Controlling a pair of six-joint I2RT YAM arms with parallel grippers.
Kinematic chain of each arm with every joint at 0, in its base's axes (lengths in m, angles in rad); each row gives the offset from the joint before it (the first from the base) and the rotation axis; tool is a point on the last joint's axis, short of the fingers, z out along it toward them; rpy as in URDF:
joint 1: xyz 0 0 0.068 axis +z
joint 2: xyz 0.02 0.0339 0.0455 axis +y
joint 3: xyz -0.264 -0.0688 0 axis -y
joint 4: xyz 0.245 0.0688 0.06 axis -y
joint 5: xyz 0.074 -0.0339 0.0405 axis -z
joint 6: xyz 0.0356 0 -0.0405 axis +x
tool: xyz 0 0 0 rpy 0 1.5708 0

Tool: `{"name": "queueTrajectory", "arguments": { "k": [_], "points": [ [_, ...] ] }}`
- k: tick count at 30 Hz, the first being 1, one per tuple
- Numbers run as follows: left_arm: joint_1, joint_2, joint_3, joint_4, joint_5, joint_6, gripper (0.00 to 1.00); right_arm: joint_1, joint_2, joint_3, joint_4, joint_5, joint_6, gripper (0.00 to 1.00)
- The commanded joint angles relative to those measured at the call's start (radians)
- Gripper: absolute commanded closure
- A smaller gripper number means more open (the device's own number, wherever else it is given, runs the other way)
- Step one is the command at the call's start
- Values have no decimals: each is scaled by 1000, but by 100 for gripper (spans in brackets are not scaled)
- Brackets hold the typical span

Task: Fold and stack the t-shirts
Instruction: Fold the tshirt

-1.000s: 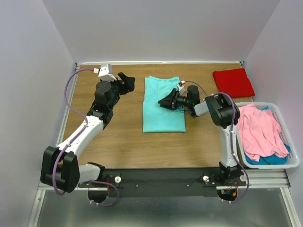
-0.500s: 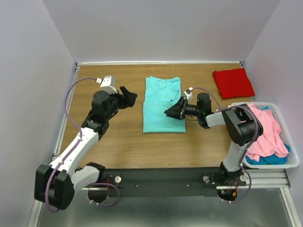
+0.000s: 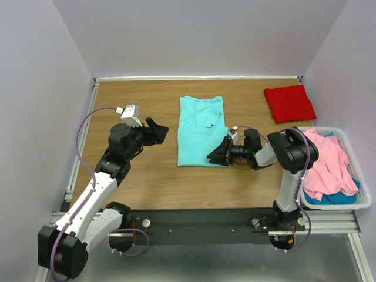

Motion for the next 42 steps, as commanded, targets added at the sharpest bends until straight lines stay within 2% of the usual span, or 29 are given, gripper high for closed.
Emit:
{"name": "queueTrajectory", "arguments": {
  "k": [1,3,6,11,14,18,23,27,28,31,32,33,34,35,36,39,40,42],
  "points": [
    [-3,-25,9,-47,-21,31,19,8,-103,-7,-55,63,-44,45],
    [-3,-33,10,-49,-35,40,19,56,-162,51,-121,78,-55,45],
    [-3,-41,15,-78,-67,45,20,149,-159,149,-132,101,-22,45],
    [-2,-71,24,-100,-102,54,20,296,-16,320,-129,132,36,45],
    [-3,-114,20,-106,-116,74,20,344,80,392,-126,149,54,45],
    [-3,-147,6,-110,-119,83,20,367,195,429,-128,144,60,45],
    [-3,-133,-5,-107,-94,83,21,369,268,391,-129,179,67,45],
    [-3,-75,12,-116,-56,69,21,369,207,383,-144,189,61,45],
    [-5,-67,18,-126,-52,71,21,367,136,390,-167,196,42,45],
    [-11,-38,35,-147,-47,60,21,355,-19,416,-392,261,-108,45],
    [-17,-26,44,-155,-44,53,21,349,-66,455,-584,332,-233,44],
    [-20,-16,46,-167,-42,49,21,347,-141,473,-683,384,-298,44],
    [-23,-10,52,-173,-41,43,21,346,-183,489,-766,500,-349,43],
    [-35,1,58,-181,-41,39,21,343,-218,499,-906,547,-384,43],
    [-46,17,62,-187,-42,31,21,331,-249,496,-971,586,-428,43],
    [-103,66,79,-221,-68,2,21,312,-384,461,-1163,751,-478,42],
    [-121,83,93,-230,-81,-9,21,312,-434,452,-1263,867,-490,42],
    [-187,143,115,-271,-125,-17,21,312,-482,421,-1356,1045,-506,42]
  ]
}}
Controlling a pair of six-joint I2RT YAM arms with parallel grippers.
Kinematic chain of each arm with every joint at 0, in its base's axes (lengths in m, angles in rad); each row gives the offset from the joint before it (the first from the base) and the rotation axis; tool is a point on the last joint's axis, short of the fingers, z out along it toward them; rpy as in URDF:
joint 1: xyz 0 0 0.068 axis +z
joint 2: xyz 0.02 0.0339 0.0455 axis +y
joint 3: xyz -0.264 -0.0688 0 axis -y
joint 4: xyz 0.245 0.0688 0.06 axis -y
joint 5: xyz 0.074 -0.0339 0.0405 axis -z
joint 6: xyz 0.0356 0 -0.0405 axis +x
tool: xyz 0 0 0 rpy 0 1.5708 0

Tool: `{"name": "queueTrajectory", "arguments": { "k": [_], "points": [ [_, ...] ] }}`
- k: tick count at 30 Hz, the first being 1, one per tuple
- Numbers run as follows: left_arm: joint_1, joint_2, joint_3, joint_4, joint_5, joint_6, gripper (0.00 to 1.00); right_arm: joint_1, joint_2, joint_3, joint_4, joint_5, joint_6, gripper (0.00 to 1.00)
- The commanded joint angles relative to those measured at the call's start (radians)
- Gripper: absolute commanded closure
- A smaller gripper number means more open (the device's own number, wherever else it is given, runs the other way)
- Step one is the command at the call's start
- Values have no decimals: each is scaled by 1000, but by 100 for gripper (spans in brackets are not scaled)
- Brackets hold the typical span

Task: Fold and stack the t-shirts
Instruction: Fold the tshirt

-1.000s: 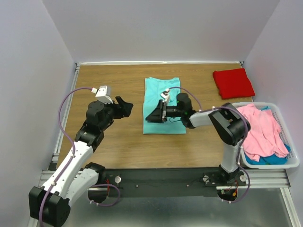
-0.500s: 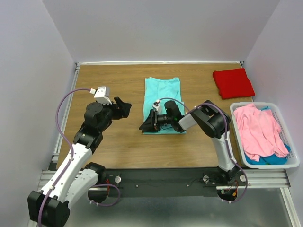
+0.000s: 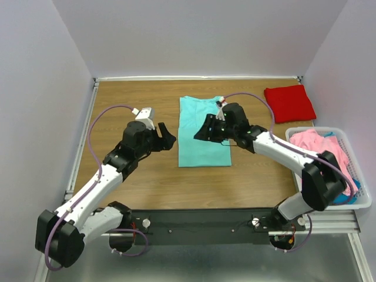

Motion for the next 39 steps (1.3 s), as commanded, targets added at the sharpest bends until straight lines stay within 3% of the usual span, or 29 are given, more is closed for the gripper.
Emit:
{"name": "queueTrajectory", "arguments": {
  "k": [1,2,5,15,27,39],
  "points": [
    [-99,89,59,-98,-67,-33,21,-5,-84,-71,-449,416,-125,42],
    [-121,114,91,-116,-81,-33,21,-5,-101,-82,-512,502,-127,42],
    [-170,209,136,-199,-144,-33,21,-7,-136,-123,-570,572,-128,42],
    [-233,375,215,-285,-196,-33,21,-7,-45,-130,-574,577,-124,47],
    [-244,424,229,-282,-198,-17,21,-7,45,-125,-532,532,-148,51],
    [-245,429,232,-284,-196,-12,21,-7,-44,-82,-538,541,-127,52]
  ]
}}
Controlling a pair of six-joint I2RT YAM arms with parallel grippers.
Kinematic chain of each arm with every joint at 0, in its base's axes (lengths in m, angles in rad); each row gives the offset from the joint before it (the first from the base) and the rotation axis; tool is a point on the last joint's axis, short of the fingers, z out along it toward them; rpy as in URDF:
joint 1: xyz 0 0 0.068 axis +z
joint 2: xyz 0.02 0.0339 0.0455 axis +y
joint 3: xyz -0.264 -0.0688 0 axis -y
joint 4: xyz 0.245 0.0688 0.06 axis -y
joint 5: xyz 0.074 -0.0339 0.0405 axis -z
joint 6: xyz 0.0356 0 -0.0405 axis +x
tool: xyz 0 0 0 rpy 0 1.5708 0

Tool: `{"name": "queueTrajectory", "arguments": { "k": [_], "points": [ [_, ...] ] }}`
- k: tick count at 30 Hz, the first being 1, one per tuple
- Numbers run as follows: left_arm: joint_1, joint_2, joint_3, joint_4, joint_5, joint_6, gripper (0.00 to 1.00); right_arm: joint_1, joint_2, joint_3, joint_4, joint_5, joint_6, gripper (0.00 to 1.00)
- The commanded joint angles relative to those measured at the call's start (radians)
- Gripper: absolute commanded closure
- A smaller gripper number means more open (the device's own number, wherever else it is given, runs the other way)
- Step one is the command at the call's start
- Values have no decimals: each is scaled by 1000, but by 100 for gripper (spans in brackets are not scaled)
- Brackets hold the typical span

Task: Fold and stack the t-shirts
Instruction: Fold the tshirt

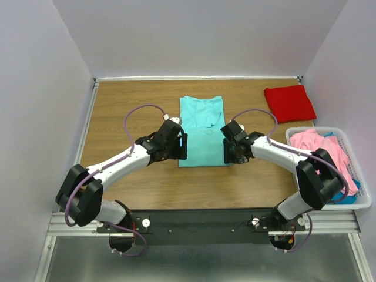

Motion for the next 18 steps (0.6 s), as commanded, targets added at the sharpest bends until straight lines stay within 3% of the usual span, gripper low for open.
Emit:
{"name": "queueTrajectory", "arguments": {
  "k": [1,18],
  "points": [
    [-7,14,28,-17,-25,14,21,3,-16,46,3,23,14,52],
    [-23,84,54,-45,-17,27,21,2,153,-5,6,-20,-9,55]
  ]
}}
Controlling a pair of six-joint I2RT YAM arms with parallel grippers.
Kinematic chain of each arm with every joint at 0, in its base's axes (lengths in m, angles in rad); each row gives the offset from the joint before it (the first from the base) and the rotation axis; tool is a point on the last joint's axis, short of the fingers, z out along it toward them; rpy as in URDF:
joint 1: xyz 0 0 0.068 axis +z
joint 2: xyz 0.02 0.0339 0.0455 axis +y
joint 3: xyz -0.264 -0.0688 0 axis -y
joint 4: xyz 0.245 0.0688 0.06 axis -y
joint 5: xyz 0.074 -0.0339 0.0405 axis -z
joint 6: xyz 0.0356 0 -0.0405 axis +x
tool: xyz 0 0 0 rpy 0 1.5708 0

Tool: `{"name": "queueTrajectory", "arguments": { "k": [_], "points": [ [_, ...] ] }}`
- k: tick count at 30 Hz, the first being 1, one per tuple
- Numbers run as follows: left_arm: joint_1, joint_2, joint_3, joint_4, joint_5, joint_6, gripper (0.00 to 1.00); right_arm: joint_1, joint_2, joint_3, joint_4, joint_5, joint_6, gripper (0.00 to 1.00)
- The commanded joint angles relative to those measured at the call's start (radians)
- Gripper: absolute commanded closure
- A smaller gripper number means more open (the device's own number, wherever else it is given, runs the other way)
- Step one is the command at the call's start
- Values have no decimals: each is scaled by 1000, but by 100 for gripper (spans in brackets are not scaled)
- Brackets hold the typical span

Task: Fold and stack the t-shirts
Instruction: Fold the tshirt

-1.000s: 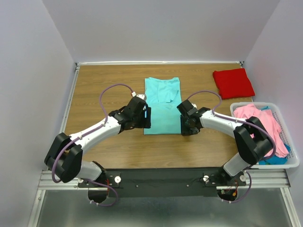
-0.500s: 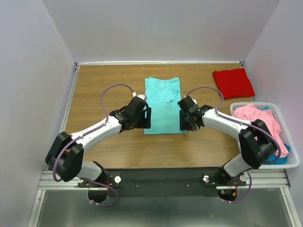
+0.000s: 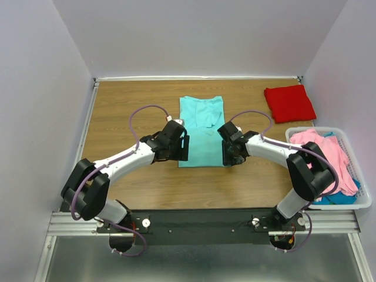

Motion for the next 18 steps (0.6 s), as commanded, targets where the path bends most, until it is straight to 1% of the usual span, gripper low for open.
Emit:
{"name": "queueTrajectory", "arguments": {
  "k": [1,2,4,5,8,12,18],
  "points": [
    [-19,34,38,-38,-19,19,21,3,66,-35,-8,-13,-10,59],
    [-22,38,43,-51,-16,22,21,3,74,-37,-8,-11,-10,68],
    [-31,60,55,-74,-24,24,21,2,74,-42,-8,-13,-15,78],
    [-34,77,66,-80,-25,24,21,3,73,-45,-7,-16,-15,87],
    [-47,106,80,-100,-27,27,21,3,66,-48,-4,-22,-21,99],
    [-59,167,107,-115,-24,28,22,3,56,-52,3,-27,-27,99],
    [-73,236,147,-163,-63,14,30,4,42,-65,12,-28,-36,99]
  ]
}}
